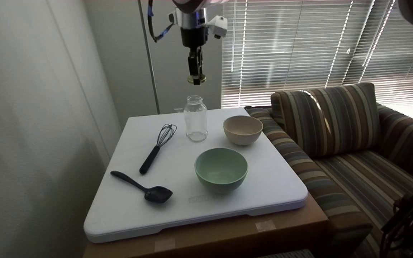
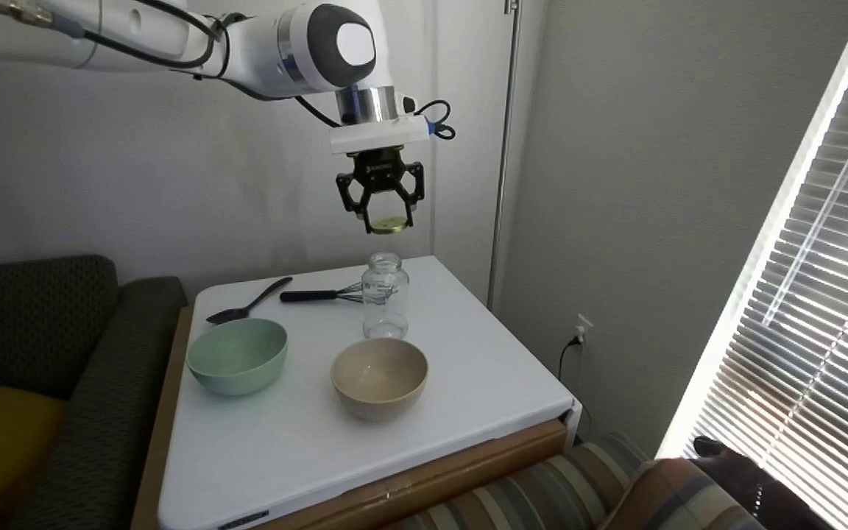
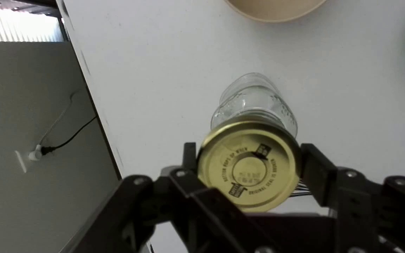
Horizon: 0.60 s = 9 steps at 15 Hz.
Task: Put the lid on top of the glass jar, put the black ladle inside the green bowl, take the ladle out of the bowl
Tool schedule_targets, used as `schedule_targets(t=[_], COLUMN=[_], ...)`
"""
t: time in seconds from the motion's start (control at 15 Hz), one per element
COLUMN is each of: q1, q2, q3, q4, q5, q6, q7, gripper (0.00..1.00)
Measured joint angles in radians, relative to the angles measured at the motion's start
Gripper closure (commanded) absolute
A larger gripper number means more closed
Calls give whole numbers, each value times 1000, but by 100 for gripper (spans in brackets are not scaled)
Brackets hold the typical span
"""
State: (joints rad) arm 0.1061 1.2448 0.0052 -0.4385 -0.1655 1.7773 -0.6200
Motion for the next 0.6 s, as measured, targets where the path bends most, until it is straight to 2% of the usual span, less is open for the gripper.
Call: schedule_targets(t=[0.6], q1=[15], q2=[24], q3=[0], q4=[-1], q5=[0], q6=[55], q7=[23], gripper=[53])
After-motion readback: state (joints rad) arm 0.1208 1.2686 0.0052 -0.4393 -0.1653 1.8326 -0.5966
